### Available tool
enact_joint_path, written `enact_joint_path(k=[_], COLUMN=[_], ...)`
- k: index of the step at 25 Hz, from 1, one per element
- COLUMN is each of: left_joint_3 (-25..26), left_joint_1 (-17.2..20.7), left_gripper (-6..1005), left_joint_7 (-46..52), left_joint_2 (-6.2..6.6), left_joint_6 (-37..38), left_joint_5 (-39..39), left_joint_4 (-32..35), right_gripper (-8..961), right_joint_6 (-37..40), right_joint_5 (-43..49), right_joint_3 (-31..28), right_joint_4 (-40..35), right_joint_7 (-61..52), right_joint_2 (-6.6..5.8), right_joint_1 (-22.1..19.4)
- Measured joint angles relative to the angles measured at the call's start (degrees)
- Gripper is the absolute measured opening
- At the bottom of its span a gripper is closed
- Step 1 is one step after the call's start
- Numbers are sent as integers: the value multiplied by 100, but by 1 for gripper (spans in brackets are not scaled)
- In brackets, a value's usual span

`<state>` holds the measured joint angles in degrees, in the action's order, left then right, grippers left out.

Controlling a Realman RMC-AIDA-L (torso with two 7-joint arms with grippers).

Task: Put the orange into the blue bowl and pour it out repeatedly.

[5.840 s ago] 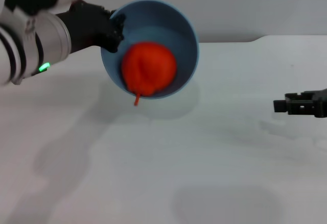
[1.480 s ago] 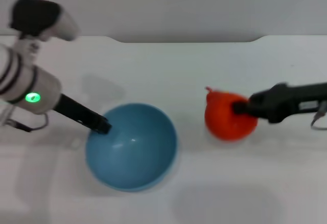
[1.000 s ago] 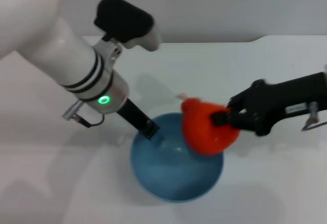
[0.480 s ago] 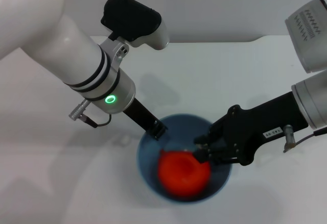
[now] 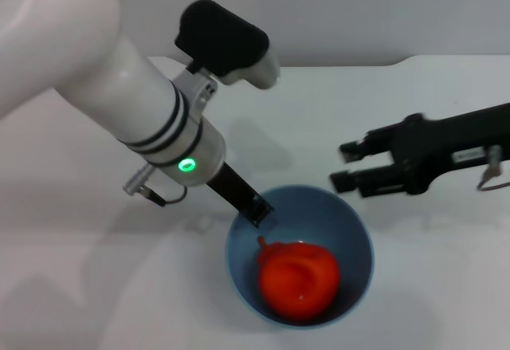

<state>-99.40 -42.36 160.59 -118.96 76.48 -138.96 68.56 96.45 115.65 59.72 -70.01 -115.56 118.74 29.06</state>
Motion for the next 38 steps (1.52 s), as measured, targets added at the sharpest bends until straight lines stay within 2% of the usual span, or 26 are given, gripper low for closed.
enact_joint_path(k=[2,4,10,14,20,21,22,23,24,29,30,33,35,36,38], left_joint_3=[-185,-383,-390,-248,957,1247,1450,2080,2080,3520,3942,4830,5181,5270,5359], left_joint_1=[20,16,-13,47,526,636,725,986,986,1463,1582,1874,2088,2202,2465], left_gripper=[-1,-1,0,61,154,169,281,393,427,598,608,640,650,650,650], left_joint_7=[-12,-28,3,-2,-235,-365,-494,-905,-905,-2211,-2595,-3700,-4332,-4613,-5339], left_joint_2=[-1,-3,-4,28,79,82,82,88,88,100,104,107,106,99,75], left_joint_6=[-210,-467,-535,-549,-817,-880,-936,-1085,-1085,-1004,-865,-284,14,91,120], left_joint_5=[55,99,105,107,410,639,832,1723,1723,4038,4756,6154,6734,6942,7282], left_joint_4=[-94,-297,-390,-115,441,470,470,298,298,-742,-1127,-1981,-2337,-2437,-2563], right_gripper=[540,541,542,542,542,542,542,542,542,542,542,542,542,542,542], right_joint_6=[0,0,2,-48,-325,-404,-510,-656,-656,-1088,-1181,-1570,-1899,-1899,-2063], right_joint_5=[-1,-9,-32,-34,9,13,14,13,13,-132,-237,-789,-1529,-1529,-2078], right_joint_3=[-275,-460,-718,-741,-767,-783,-804,-873,-873,-1366,-1497,-2076,-2824,-2824,-3295], right_joint_4=[5,8,164,290,550,595,641,703,703,1151,1309,2006,2936,2936,3570], right_joint_7=[4,19,22,34,43,46,51,55,55,58,58,66,299,299,801], right_joint_2=[0,3,8,-8,-25,-29,-30,-32,-32,-18,-18,-27,-52,-52,-73], right_joint_1=[-102,-171,-242,-242,-282,-300,-329,-370,-370,-415,-416,-417,-436,-436,-477])
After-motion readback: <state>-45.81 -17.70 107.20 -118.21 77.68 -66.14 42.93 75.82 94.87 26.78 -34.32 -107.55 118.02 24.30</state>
